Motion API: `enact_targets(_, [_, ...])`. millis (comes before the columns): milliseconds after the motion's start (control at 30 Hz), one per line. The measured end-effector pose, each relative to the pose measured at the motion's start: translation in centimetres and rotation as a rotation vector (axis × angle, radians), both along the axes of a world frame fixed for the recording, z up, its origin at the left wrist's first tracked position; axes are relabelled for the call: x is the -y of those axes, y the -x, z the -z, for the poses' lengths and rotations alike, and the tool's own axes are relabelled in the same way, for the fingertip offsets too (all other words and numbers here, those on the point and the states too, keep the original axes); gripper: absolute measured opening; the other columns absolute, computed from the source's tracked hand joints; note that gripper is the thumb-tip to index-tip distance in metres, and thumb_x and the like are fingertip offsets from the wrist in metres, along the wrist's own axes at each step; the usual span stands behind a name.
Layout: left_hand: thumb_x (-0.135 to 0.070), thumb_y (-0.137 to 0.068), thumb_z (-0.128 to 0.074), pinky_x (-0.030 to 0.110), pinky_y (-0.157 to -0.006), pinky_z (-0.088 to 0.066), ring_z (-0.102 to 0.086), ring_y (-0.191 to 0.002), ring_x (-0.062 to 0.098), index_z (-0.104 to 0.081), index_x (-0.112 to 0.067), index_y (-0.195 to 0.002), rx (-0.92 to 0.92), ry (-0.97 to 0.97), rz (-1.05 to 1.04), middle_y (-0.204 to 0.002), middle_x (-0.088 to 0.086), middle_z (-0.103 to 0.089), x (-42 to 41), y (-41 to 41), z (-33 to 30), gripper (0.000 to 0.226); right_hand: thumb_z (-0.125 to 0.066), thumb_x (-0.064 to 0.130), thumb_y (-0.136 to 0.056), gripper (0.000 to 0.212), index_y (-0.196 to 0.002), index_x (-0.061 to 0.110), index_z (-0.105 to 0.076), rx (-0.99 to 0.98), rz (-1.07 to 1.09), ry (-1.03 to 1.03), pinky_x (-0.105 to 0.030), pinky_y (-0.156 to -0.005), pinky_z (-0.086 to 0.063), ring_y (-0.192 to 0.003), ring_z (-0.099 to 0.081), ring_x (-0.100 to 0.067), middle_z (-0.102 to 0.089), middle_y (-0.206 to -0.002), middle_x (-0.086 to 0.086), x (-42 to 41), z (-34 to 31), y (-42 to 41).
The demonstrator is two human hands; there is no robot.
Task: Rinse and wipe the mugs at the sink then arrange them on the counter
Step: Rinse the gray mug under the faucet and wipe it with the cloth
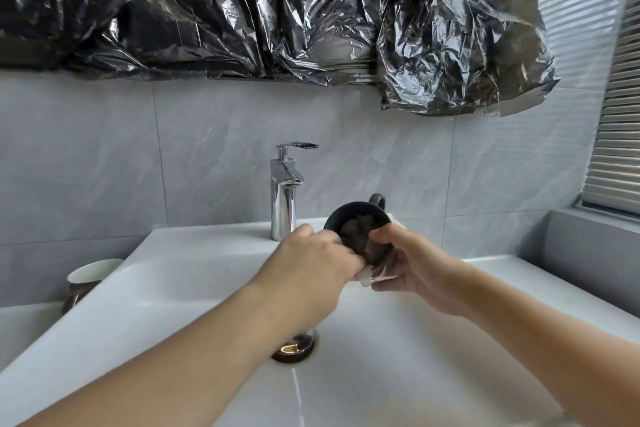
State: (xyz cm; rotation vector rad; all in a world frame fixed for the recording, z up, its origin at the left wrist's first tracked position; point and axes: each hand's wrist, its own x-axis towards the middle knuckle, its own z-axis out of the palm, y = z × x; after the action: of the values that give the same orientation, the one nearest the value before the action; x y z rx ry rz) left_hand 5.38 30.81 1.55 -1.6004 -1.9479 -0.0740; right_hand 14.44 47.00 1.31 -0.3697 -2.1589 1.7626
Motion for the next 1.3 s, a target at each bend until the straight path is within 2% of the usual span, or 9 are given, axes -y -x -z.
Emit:
enact_targets(100, [-0.004,-0.074,-0.056,0.033,-0.08,-0.043,-0.055,-0.101,0.012,-0.065,-0.033,-0.093,-0.136,0.085,0.093,-0.09,-0.019,-0.066,0.4,1.2,-0.4,0.035,-0.07,0.054,-0.067,0.065,-0.121,0.018,-0.064,0.028,0.04,0.078,-0.053,-0.084,-0.06,-0.107,-0.067,-0.036,-0.069,-0.118,-0.017,-0.4,-0.1,-0.1])
enact_targets(233, [-0.019,-0.078,-0.051,0.033,-0.084,-0.04,-0.06,-0.093,0.013,-0.063,-0.032,-0.078,-0.114,0.015,0.09,-0.079,-0.016,-0.064,-0.6,1.5,0.8,0.018,-0.062,0.037,-0.091,0.029,-0.111,0.017,-0.067,-0.012,0.151,0.013,-0.056,-0.081,-0.06,-0.097,-0.07,-0.034,-0.072,-0.107,-0.012,-0.2,0.0,-0.1])
enact_targets(367, [-0.048,-0.085,-0.042,0.035,-0.09,-0.031,-0.063,-0.079,0.02,-0.075,-0.028,-0.086,0.046,-0.25,-0.045,-0.071,-0.008,-0.069,-2.1,-1.3,1.6,0.038,-0.07,0.043,-0.065,0.059,-0.102,-0.003,-0.064,-0.244,0.288,0.033,-0.06,-0.086,-0.054,-0.077,-0.064,-0.024,-0.066,-0.083,-0.01,1.2,-0.5,0.8])
enact_targets(467, [-0.031,-0.078,-0.054,0.033,-0.083,-0.029,-0.061,-0.073,0.021,-0.069,-0.027,-0.072,0.126,-0.352,-0.063,-0.065,-0.009,-0.065,-2.7,-2.7,2.0,0.016,-0.071,0.042,-0.07,0.05,-0.102,0.003,-0.067,-0.279,0.289,0.078,-0.055,-0.087,-0.058,-0.081,-0.068,-0.022,-0.073,-0.091,-0.014,1.2,-0.5,0.8])
enact_targets(667, [-0.012,-0.065,-0.062,0.033,-0.085,-0.037,-0.061,-0.073,0.017,-0.061,-0.03,-0.069,-0.078,-0.076,0.06,-0.065,-0.012,-0.064,-0.5,0.4,0.6,0.019,-0.078,0.044,-0.063,0.074,-0.123,0.002,-0.062,0.003,0.073,0.098,-0.048,-0.1,-0.051,-0.09,-0.063,-0.032,-0.065,-0.102,-0.018,-1.0,-0.9,0.2])
enact_targets(800, [-0.006,-0.065,-0.065,0.029,-0.097,-0.036,-0.057,-0.084,0.012,-0.053,-0.034,-0.07,-0.162,0.107,0.13,-0.073,-0.017,-0.062,0.5,1.3,-0.7,0.031,-0.075,0.036,-0.077,0.045,-0.114,0.012,-0.07,0.156,-0.021,0.022,-0.049,-0.102,-0.052,-0.096,-0.069,-0.034,-0.073,-0.112,-0.015,-2.0,-1.6,-0.6])
enact_targets(933, [-0.009,-0.076,-0.055,0.03,-0.091,-0.031,-0.054,-0.094,0.011,-0.057,-0.032,-0.076,-0.21,0.206,0.09,-0.084,-0.014,-0.06,0.7,1.0,0.1,0.023,-0.068,0.049,-0.063,0.058,-0.114,0.021,-0.07,0.394,-0.102,-0.131,-0.047,-0.089,-0.058,-0.096,-0.07,-0.025,-0.076,-0.108,-0.007,-1.3,-2.0,-0.2])
enact_targets(1167, [-0.013,-0.079,-0.056,0.03,-0.075,-0.036,-0.058,-0.091,0.019,-0.066,-0.024,-0.076,-0.061,-0.071,-0.069,-0.081,-0.008,-0.064,-0.7,1.1,0.3,0.015,-0.06,0.054,-0.062,0.059,-0.103,0.014,-0.072,0.054,0.123,-0.152,-0.047,-0.084,-0.06,-0.096,-0.069,-0.025,-0.074,-0.103,-0.011,-0.3,-2.0,2.2])
enact_targets(1300, [-0.026,-0.093,-0.051,0.03,-0.069,-0.025,-0.05,-0.09,0.027,-0.044,-0.025,-0.063,0.407,-0.231,-0.124,-0.076,0.0,-0.055,-2.1,-1.2,0.7,0.031,-0.059,0.05,-0.066,0.053,-0.09,0.004,-0.07,-0.071,0.118,-0.17,-0.05,-0.085,-0.057,-0.075,-0.065,-0.023,-0.068,-0.077,-0.008,-0.4,-1.4,2.6])
